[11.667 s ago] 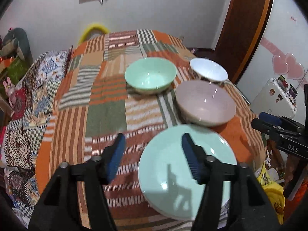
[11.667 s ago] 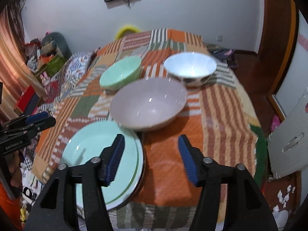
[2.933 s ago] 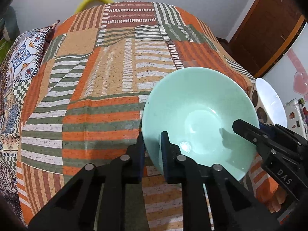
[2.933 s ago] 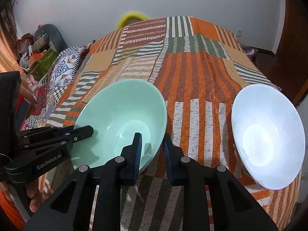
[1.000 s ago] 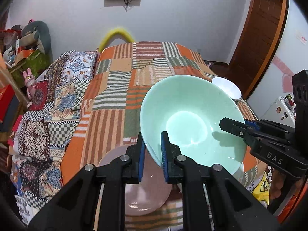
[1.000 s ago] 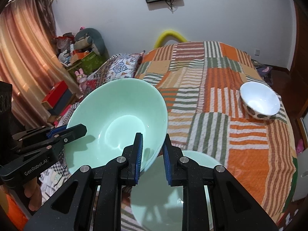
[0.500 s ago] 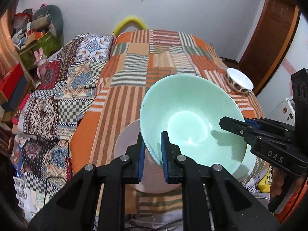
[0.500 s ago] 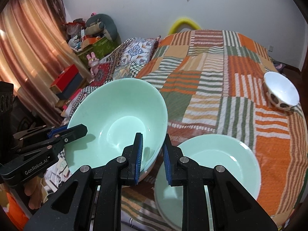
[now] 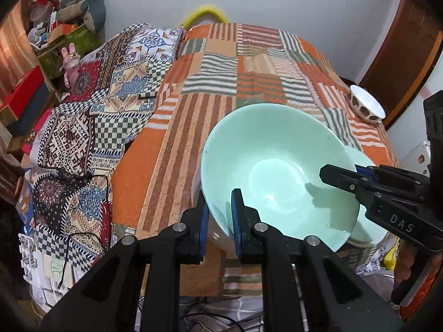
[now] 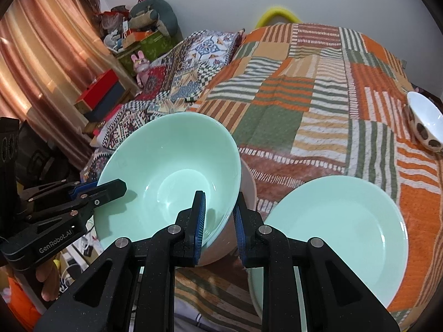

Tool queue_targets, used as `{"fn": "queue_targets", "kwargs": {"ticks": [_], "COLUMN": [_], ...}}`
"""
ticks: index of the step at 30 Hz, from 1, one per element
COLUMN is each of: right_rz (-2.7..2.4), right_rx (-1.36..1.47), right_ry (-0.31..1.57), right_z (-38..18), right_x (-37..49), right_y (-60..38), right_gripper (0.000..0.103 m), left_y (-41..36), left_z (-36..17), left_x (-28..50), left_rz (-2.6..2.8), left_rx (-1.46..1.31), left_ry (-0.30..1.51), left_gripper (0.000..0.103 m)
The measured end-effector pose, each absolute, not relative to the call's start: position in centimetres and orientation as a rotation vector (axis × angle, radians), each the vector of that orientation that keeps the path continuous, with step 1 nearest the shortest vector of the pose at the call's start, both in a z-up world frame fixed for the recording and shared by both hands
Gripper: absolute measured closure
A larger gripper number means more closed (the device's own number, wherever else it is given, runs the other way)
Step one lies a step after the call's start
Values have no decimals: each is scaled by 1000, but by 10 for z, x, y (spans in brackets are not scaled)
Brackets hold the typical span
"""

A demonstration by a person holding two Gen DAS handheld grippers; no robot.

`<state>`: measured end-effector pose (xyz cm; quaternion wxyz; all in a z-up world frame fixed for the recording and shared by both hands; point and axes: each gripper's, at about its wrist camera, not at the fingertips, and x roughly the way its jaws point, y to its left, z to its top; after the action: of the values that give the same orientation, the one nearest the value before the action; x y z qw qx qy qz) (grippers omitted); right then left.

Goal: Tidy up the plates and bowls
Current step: 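Lift the mint green bowl with both tools and carry it over the plate stack, then lower the mint green bowl into the pale pink bowl and open both tools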

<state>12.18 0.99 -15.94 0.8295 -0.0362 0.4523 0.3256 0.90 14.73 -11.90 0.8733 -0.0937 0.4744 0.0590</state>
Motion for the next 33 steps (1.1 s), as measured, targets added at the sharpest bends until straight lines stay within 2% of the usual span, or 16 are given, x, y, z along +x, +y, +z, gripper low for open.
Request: {"fn": "queue_targets", "kwargs": {"ticks": [17,33], "right_rz": [668,662], "right_rx": [-125,-108], "right_ry": [1040,1064], "right_z": [-188,-198], "right_x": [128,135], "right_y": [22,23], "right_gripper": [84,83], "left_y": [155,161], "left_z": [-161,-168], "left_x": [18,33], "left_rz": [127,119], "left_rx": [-219,-225], "left_ry": [1068,1066], "left_gripper": [88,88]}}
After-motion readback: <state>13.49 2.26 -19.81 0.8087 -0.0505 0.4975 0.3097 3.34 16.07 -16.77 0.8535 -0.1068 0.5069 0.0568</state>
